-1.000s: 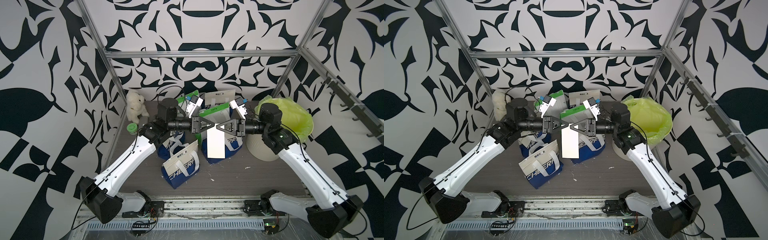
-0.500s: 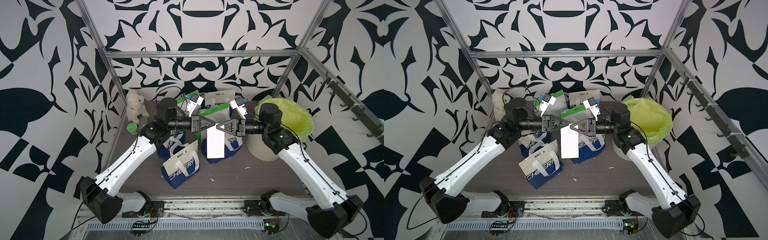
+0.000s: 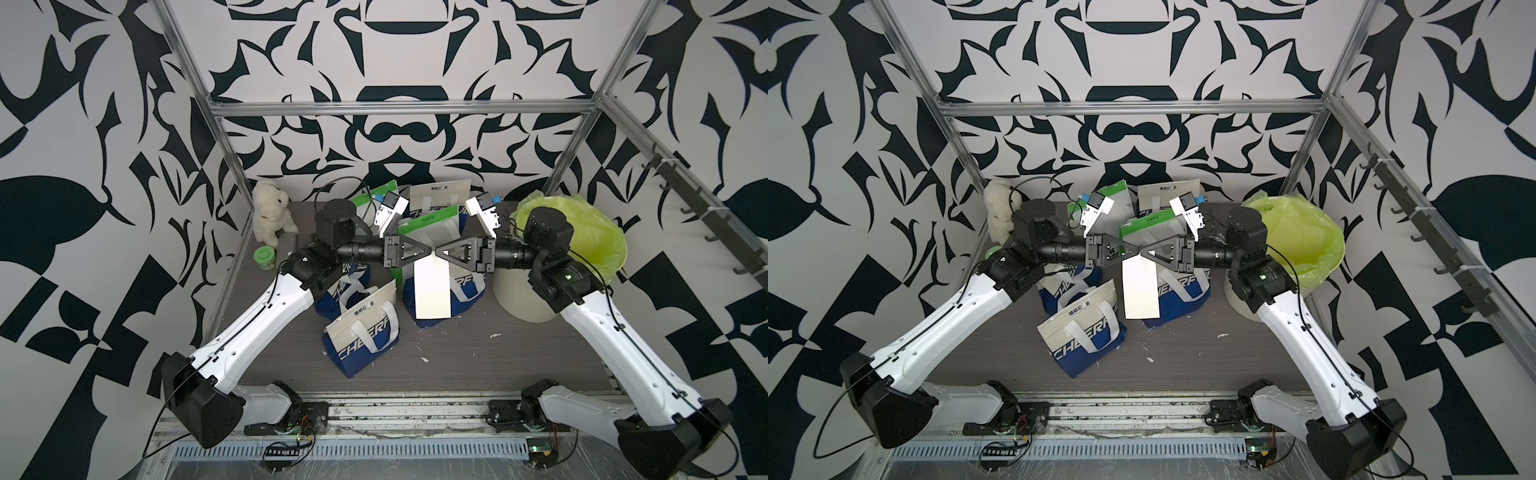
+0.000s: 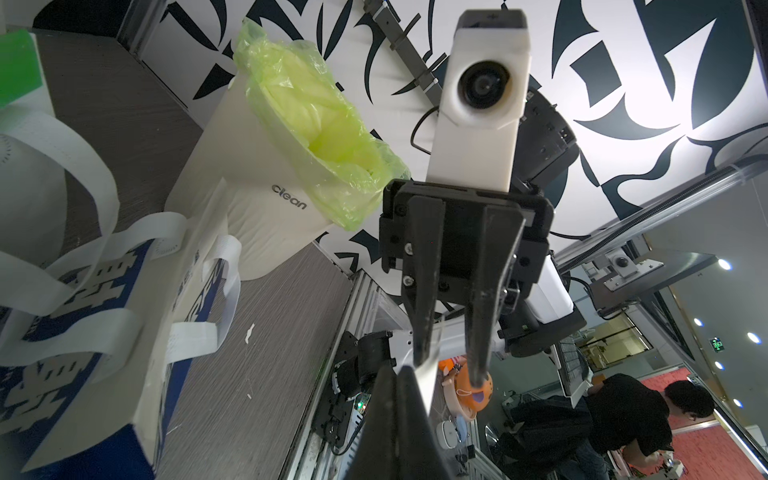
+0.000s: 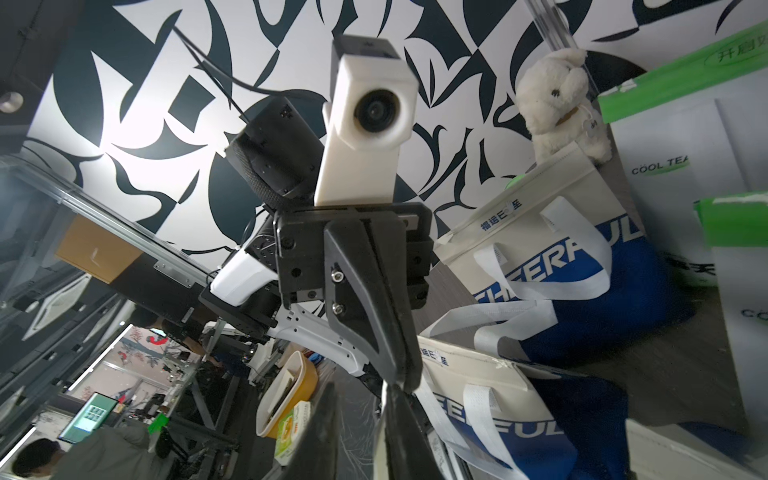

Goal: Shred takeout receipts and throw away
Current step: Shred the takeout receipt.

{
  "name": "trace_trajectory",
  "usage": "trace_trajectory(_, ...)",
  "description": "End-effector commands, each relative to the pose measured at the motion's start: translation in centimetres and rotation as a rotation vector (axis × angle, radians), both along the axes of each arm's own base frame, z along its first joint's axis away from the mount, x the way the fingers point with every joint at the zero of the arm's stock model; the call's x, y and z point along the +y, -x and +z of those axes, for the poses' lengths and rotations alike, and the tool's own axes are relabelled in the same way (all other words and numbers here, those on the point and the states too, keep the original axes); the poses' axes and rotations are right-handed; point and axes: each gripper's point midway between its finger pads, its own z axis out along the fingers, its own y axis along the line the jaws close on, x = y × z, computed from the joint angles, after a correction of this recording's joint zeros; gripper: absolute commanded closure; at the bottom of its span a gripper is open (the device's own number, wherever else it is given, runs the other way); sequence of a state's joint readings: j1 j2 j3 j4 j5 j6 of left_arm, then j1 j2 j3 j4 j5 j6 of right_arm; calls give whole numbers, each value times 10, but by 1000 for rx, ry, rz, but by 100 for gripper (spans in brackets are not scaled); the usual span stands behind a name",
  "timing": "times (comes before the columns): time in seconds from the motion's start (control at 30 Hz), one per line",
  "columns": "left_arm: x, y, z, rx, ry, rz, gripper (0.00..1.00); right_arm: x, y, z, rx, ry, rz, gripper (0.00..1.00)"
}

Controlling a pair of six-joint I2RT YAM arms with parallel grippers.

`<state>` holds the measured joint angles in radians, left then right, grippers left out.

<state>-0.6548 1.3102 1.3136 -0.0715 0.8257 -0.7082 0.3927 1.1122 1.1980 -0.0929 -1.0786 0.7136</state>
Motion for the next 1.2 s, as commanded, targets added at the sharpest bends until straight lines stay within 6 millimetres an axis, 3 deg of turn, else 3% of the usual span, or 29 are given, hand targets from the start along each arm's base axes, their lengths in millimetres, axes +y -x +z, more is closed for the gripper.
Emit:
trace_trajectory(0.0, 4, 4, 6, -37, 12, 12, 100, 0, 7, 25, -86, -41, 13, 86)
trace_trajectory(0.47, 4, 2, 7, -42, 15, 22, 100, 2, 0, 8, -48, 6, -18, 83)
trace_trajectory(0.77, 1, 7, 8, -43, 18, 6, 100, 5, -3, 8, -48, 9, -30, 78)
trace_trajectory(1.1, 1, 6, 5, -43, 15, 10, 100, 4, -4, 11, -60, 4, -52, 96)
trace_trajectory(1.17, 7, 14, 16, -67, 35, 10, 100, 3, -3, 10, -61, 4, -55, 95)
